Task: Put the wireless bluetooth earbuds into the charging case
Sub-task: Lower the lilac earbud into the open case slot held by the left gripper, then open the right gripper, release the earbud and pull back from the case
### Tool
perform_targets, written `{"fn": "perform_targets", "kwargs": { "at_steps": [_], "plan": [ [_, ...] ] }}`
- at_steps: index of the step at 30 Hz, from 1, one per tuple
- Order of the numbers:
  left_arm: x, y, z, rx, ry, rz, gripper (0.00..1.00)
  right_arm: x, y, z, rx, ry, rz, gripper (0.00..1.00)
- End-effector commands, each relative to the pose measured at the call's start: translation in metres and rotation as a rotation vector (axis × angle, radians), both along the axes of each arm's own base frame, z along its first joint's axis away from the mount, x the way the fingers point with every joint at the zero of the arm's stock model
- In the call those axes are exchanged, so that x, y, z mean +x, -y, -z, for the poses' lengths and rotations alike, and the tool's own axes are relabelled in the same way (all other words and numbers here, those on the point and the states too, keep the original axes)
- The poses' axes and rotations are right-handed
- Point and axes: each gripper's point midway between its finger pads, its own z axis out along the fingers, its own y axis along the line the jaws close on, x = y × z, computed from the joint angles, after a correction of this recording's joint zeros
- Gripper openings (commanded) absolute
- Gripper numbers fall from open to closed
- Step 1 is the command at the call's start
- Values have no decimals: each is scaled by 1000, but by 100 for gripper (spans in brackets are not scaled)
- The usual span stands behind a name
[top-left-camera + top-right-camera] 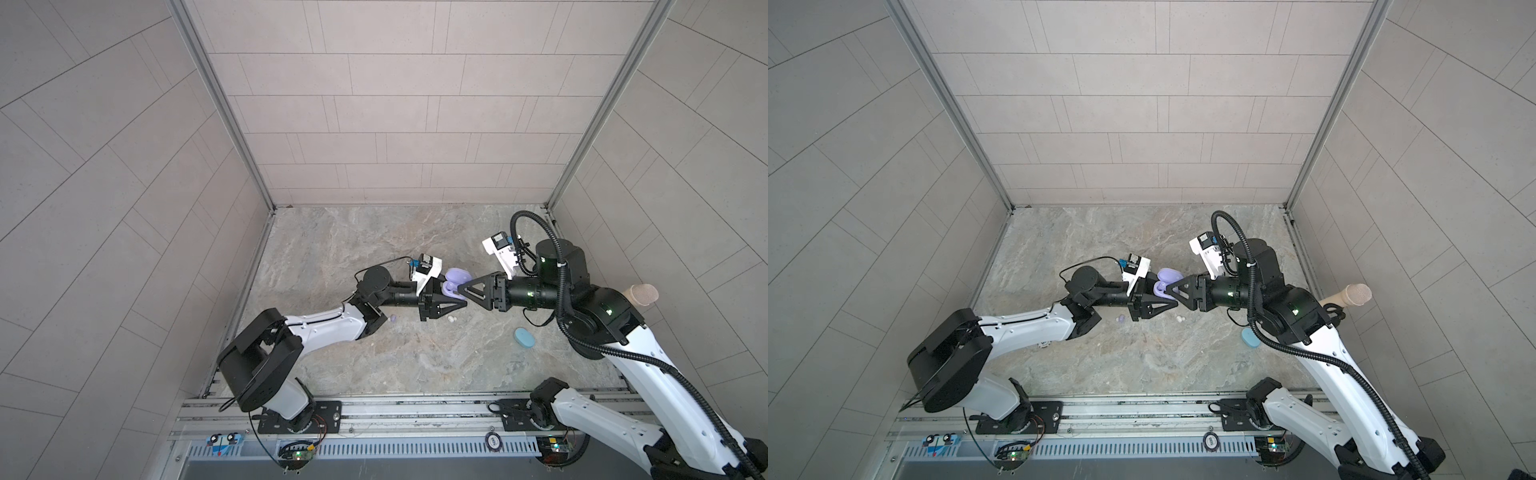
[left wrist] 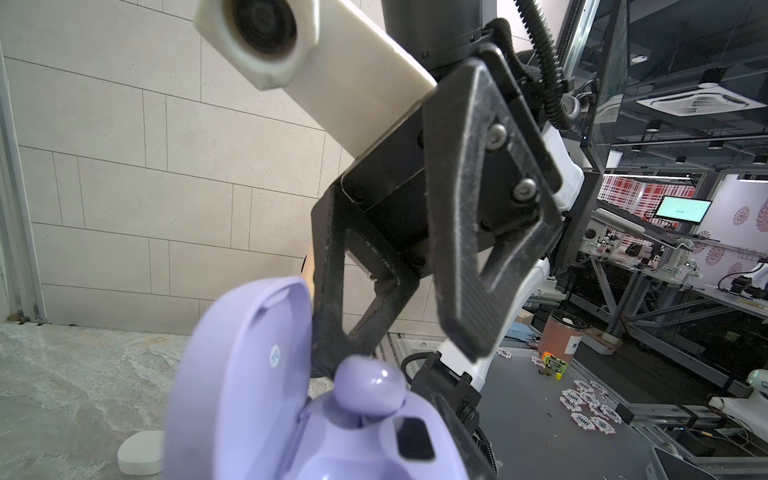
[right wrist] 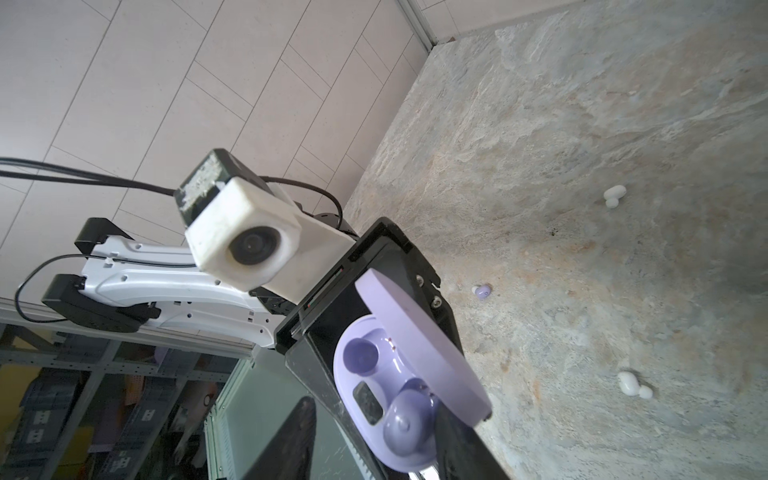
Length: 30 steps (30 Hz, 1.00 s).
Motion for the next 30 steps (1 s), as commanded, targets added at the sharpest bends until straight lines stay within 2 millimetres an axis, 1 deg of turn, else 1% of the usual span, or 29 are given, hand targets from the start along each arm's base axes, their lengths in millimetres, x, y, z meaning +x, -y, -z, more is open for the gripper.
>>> {"fn": "perform_targets", "kwargs": {
  "at_steps": [1, 7, 9, 11, 14, 20, 25, 28, 30],
  "plan": [
    [-19, -5, -16, -49, 69, 42, 10, 6, 3, -8, -23, 42, 30, 54],
    [-16, -5, -6, -29, 66, 19, 10, 3, 0, -17, -29, 53, 13, 56],
    [-11, -6, 0, -16, 59, 2, 9, -1, 0, -20, -34, 56, 1, 57],
    [-4, -8, 2, -19, 48, -12, 9, -6, 0, -22, -35, 54, -10, 58],
    [6, -16, 3, -22, 35, -38, 9, -15, 2, -20, -50, 48, -17, 59],
    [19, -35, 0, -17, 37, -107, 9, -25, 14, -3, -81, 33, 16, 63],
    [29, -52, 0, 0, 39, -178, 9, -24, 16, 9, -80, 27, 37, 65],
    [39, -68, -3, 1, 34, -239, 9, -19, 17, 30, -108, 7, 52, 65],
    [45, -77, -4, 10, 31, -278, 9, -15, 12, 48, -119, -7, 53, 65]
  ]
}}
